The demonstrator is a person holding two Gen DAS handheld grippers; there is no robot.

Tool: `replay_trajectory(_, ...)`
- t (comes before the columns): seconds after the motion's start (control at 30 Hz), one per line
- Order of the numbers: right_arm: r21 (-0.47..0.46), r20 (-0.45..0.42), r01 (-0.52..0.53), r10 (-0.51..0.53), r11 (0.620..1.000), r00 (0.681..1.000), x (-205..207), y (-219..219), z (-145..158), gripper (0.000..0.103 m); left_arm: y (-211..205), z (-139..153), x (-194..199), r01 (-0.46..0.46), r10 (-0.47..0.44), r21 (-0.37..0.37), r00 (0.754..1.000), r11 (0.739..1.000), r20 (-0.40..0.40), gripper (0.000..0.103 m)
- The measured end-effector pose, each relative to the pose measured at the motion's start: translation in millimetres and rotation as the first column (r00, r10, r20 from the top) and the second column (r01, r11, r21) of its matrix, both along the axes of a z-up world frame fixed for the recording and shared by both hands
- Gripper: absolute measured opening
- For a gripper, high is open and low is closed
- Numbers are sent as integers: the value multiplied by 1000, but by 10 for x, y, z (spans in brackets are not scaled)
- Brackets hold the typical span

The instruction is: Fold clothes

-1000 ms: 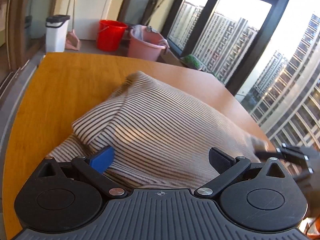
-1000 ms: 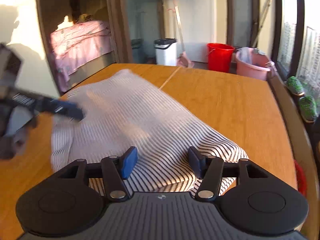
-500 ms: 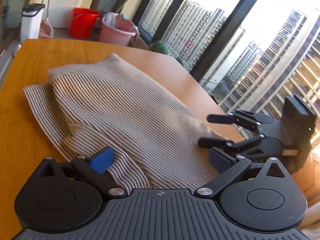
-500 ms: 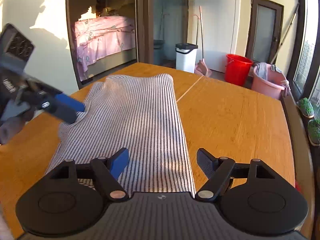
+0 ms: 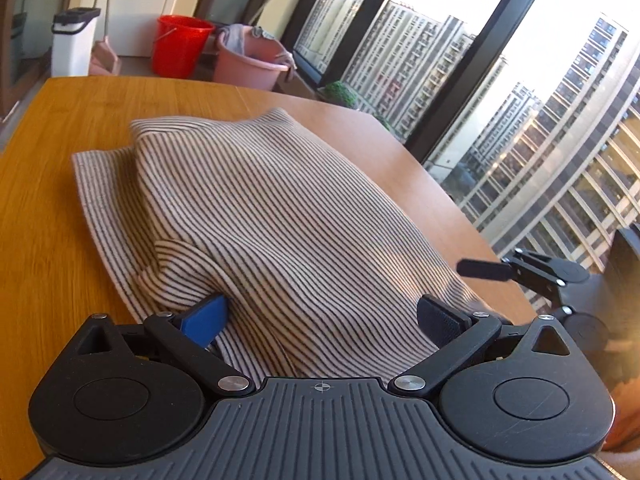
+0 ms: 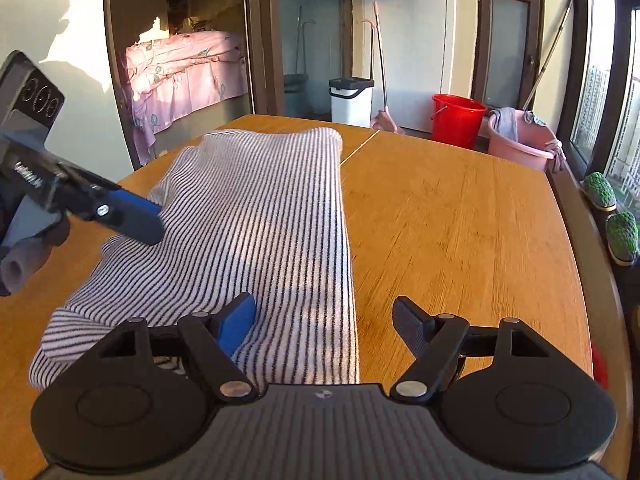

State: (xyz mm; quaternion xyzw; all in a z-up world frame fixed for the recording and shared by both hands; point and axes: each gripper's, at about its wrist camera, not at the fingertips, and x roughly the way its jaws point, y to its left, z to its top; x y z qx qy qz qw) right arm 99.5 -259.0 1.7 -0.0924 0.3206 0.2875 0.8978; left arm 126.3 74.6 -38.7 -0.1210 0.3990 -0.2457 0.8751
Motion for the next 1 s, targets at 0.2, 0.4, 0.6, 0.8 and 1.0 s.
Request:
replay_trajectory(0.2, -115, 101, -123, 135, 986, 986, -443, 223, 164, 76, 14, 56, -1, -41, 41, 31, 999, 999, 0, 103)
replay_trajectory(0.4, -137, 140, -374, 392, 917, 909, -818, 456, 443, 81, 147, 163, -322, -97, 96, 75, 995, 992, 25, 103)
replay_trajectory(0.6, -202, 81, -523, 547, 828, 833, -1008, 951, 190, 84, 298, 304, -532, -148, 141, 86, 987, 985, 82, 103)
replay_trajectory(0.8, -331, 135, -505, 569, 797, 811, -1092, 1250, 28, 84, 291, 389, -769, -169, 148, 107, 972, 980, 181, 103)
replay_trajectory(1.0, -101, -13, -426, 427, 899, 904, -686, 1200, 286, 40, 104, 458, -1046, -89, 9, 214, 938, 973, 348, 103)
